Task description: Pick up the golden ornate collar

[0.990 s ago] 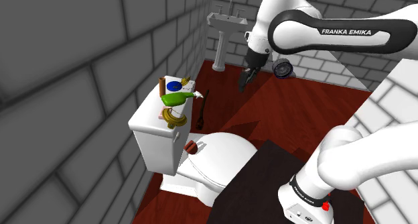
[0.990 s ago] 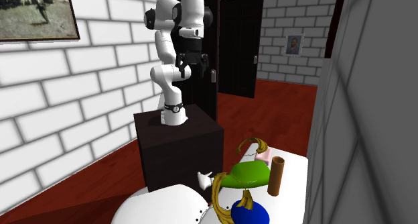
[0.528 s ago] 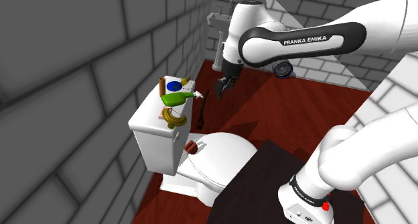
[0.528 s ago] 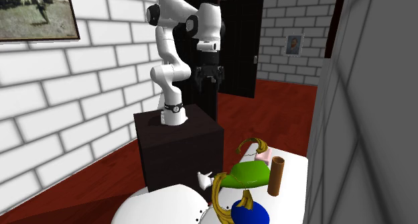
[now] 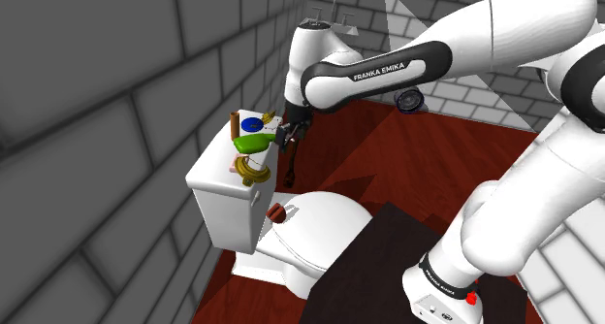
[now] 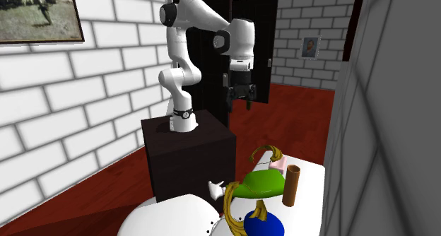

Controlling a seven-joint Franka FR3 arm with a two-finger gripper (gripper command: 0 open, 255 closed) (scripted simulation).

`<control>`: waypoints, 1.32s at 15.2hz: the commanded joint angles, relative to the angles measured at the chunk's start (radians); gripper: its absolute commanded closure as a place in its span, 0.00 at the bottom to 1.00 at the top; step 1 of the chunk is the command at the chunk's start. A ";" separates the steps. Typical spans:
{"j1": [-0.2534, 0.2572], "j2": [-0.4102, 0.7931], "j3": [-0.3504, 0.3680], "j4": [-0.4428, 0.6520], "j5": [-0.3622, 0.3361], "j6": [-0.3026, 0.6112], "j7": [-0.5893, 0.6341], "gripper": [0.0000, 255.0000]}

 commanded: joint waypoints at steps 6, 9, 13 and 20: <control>0.033 0.257 0.035 0.187 -0.048 0.063 0.097 0.00; 0.053 0.372 0.039 0.288 -0.072 0.072 0.132 0.00; 0.077 0.485 0.038 0.389 -0.094 0.082 0.162 0.00; 0.081 0.530 0.031 0.362 -0.110 0.154 0.176 0.00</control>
